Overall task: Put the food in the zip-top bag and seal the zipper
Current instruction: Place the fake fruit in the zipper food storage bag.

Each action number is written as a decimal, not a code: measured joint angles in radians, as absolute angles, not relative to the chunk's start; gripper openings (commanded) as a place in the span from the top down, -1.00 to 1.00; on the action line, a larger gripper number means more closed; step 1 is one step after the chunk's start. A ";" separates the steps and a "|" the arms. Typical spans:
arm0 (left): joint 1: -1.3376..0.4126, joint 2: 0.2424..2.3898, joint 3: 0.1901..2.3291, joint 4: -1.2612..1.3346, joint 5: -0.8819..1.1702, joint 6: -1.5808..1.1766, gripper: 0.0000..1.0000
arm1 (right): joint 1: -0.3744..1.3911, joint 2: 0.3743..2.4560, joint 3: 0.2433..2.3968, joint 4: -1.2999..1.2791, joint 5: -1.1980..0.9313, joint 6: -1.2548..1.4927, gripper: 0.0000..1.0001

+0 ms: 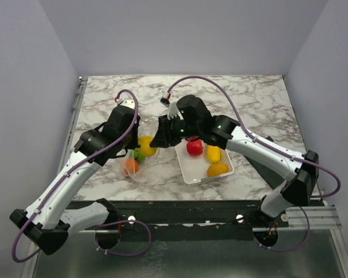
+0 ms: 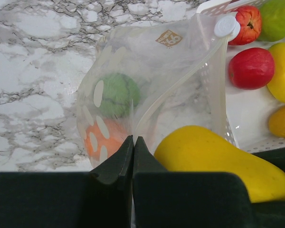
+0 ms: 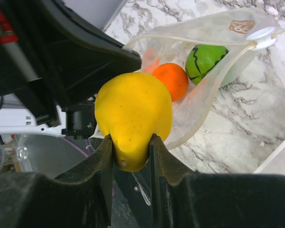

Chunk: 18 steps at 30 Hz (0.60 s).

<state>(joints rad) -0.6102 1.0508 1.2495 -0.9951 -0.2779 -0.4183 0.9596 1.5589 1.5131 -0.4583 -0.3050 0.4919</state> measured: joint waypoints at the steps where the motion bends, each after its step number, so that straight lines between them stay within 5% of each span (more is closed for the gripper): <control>1: -0.610 1.050 1.250 -0.996 -0.278 -0.418 1.00 | 0.963 1.571 1.519 -0.465 -0.294 0.492 0.99; 18: -0.610 1.044 1.251 -0.996 -0.278 -0.418 1.00 | 0.983 1.712 1.623 -0.539 0.041 0.555 0.99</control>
<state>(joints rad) -0.6102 1.0443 1.2510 -0.9958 -0.2775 -0.4179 0.9829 1.7119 1.6230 -0.5388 0.0410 0.5549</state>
